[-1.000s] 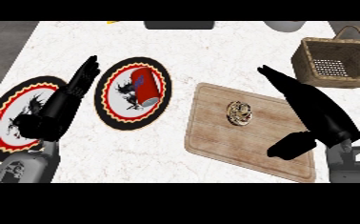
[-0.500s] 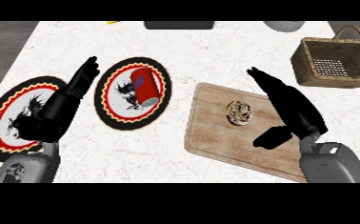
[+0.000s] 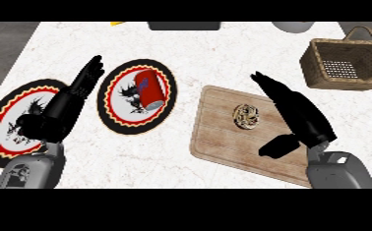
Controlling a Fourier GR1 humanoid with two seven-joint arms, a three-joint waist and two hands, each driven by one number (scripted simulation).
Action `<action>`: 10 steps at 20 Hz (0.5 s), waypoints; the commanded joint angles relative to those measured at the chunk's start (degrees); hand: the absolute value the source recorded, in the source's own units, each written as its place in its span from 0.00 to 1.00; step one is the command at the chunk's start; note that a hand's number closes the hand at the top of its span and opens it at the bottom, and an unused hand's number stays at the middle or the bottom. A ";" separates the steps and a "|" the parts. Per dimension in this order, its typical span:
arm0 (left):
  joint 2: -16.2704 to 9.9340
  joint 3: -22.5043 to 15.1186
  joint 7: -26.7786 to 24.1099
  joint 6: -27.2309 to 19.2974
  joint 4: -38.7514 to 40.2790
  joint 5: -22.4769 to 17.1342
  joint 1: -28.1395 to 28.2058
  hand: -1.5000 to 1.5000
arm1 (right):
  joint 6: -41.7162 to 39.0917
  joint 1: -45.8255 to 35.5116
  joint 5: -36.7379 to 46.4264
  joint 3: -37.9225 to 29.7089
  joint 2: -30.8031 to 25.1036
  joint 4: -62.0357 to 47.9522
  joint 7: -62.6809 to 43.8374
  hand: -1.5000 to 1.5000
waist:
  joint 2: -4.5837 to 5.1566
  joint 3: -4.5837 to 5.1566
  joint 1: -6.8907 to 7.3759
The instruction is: Pick the cupcake from the cutting board and place it in the basket
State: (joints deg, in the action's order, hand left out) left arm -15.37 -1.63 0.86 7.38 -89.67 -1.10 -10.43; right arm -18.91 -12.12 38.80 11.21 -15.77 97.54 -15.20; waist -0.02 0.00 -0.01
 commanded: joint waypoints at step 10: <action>2.59 2.08 2.46 2.25 -3.68 2.18 1.51 0.50 | -2.68 -2.18 7.51 -1.19 1.58 -5.05 1.45 0.00 | -0.01 0.00 0.10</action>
State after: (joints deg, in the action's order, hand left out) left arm -14.23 0.70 2.00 9.71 -91.65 0.26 -9.72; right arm -19.95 -13.39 45.11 11.43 -13.25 93.85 -15.24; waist -0.01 0.00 0.08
